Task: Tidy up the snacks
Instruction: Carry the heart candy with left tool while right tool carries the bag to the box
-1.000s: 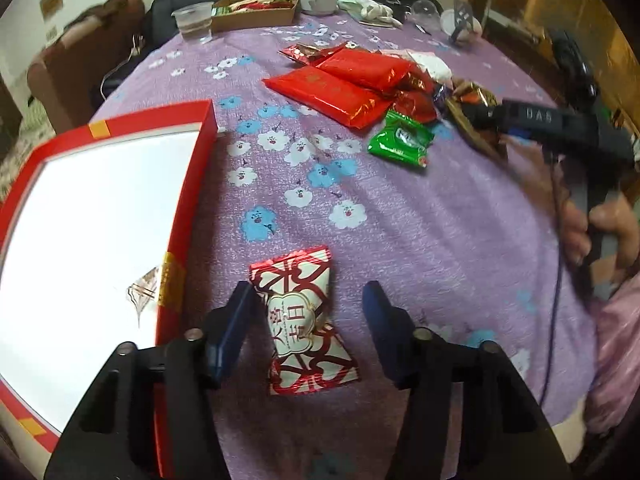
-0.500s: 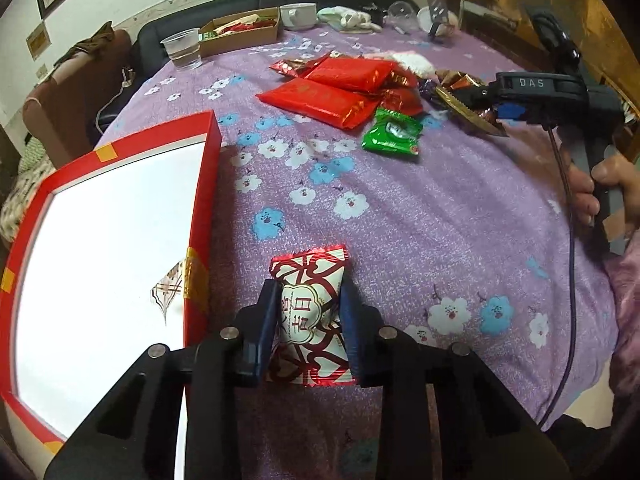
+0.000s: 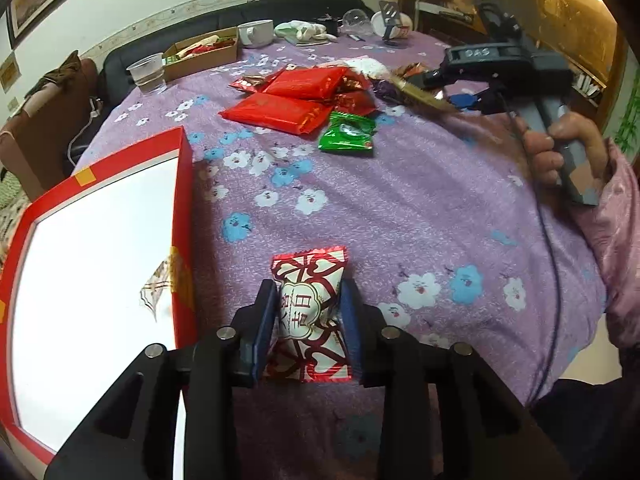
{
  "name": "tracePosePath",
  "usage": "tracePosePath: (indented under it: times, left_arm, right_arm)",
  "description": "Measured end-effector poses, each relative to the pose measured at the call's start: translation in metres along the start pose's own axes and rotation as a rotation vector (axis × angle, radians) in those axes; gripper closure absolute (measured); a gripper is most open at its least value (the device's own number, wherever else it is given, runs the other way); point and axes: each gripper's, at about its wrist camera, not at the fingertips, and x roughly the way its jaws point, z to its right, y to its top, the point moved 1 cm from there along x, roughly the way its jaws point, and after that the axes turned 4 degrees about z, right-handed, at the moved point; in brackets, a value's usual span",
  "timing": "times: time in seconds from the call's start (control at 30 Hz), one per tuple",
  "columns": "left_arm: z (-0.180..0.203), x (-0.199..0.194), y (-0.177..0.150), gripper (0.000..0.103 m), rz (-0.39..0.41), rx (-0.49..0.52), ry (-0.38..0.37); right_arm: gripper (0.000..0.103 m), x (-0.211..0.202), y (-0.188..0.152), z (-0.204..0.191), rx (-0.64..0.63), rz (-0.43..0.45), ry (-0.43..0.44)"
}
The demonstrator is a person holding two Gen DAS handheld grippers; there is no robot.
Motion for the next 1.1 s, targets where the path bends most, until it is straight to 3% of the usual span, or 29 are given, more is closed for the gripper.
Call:
tracePosePath:
  times: [0.13, 0.23, 0.3, 0.47, 0.73, 0.87, 1.1]
  left_arm:
    - [0.011, 0.006, -0.002, 0.069, -0.019, 0.063, 0.041]
    - [0.012, 0.006, -0.001, 0.069, -0.018, 0.051, 0.054]
    - [0.007, 0.006, 0.001, 0.077, -0.017, 0.022, 0.068]
    - [-0.002, -0.003, 0.003, 0.077, 0.017, -0.06, 0.003]
    - [-0.015, -0.061, 0.015, 0.077, 0.269, -0.098, -0.072]
    - [-0.042, -0.082, 0.017, 0.077, 0.336, -0.156, -0.019]
    - [-0.099, -0.088, -0.007, 0.077, 0.327, -0.297, 0.133]
  right_arm:
    - [0.038, 0.0, -0.001, 0.002, 0.009, 0.001, -0.009]
    - [0.038, -0.001, -0.001, 0.003, 0.015, -0.001, -0.008]
    - [0.038, -0.001, -0.002, 0.002, 0.011, 0.003, -0.01]
    - [0.038, -0.01, -0.001, -0.005, -0.005, 0.05, 0.013]
    - [0.039, -0.046, -0.004, -0.032, -0.062, 0.252, 0.128]
    - [0.039, -0.041, -0.017, -0.07, -0.104, 0.25, 0.18]
    - [0.039, 0.003, -0.06, -0.182, -0.276, 0.096, 0.377]
